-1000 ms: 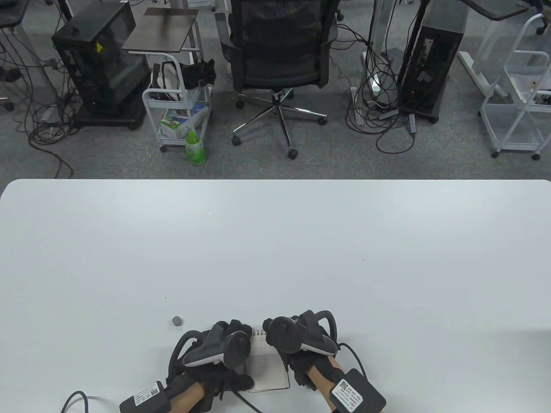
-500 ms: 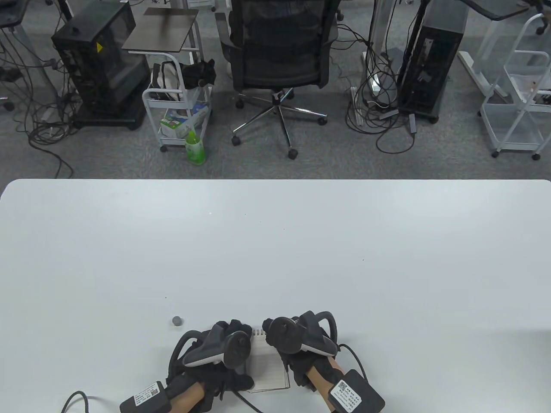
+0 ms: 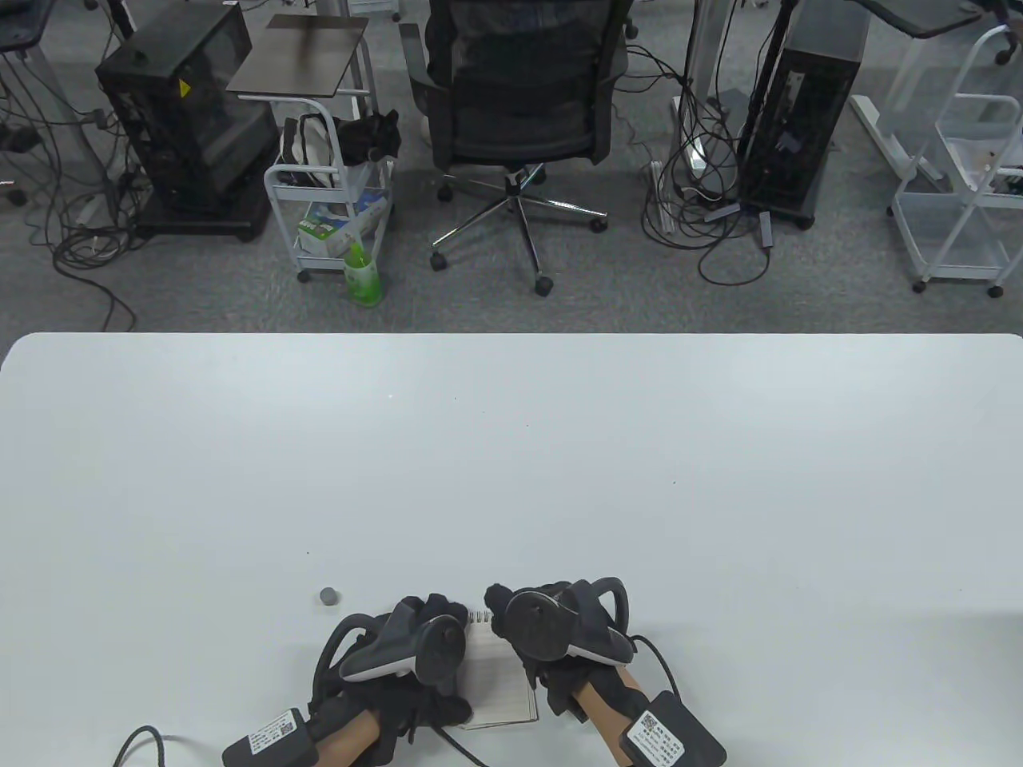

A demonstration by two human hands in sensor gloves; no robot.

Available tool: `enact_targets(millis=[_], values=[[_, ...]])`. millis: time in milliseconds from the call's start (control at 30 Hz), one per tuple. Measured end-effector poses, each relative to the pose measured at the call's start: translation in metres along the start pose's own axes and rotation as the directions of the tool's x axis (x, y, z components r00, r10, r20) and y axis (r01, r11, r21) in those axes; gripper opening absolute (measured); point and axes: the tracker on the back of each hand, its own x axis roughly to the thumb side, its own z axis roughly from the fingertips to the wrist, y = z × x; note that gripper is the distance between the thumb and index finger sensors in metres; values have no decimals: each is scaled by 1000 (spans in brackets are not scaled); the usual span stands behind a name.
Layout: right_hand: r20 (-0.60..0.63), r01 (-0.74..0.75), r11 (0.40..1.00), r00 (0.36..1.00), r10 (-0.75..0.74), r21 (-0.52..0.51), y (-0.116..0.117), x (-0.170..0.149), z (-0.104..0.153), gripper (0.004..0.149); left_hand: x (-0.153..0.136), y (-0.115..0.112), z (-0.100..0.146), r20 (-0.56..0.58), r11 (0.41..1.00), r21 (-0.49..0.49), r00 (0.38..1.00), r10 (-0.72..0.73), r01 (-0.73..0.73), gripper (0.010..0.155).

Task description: Stamp flower pattern stamp onto notebook

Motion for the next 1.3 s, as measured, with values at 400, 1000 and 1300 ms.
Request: enact_targets(millis=[400, 1000, 1300], values=[[72, 10, 999, 997, -13, 48, 14, 21, -6, 44, 0, 0, 0, 0, 1000, 0, 1000, -1, 1, 108], [91, -50, 995, 995, 42, 82, 24, 31, -11, 45, 0, 0, 0, 0, 1000, 0, 1000, -1, 1, 108], [99, -64, 994, 994, 56, 85, 27, 36, -12, 44, 0, 0, 0, 0, 1000, 0, 1000, -1, 1, 108]])
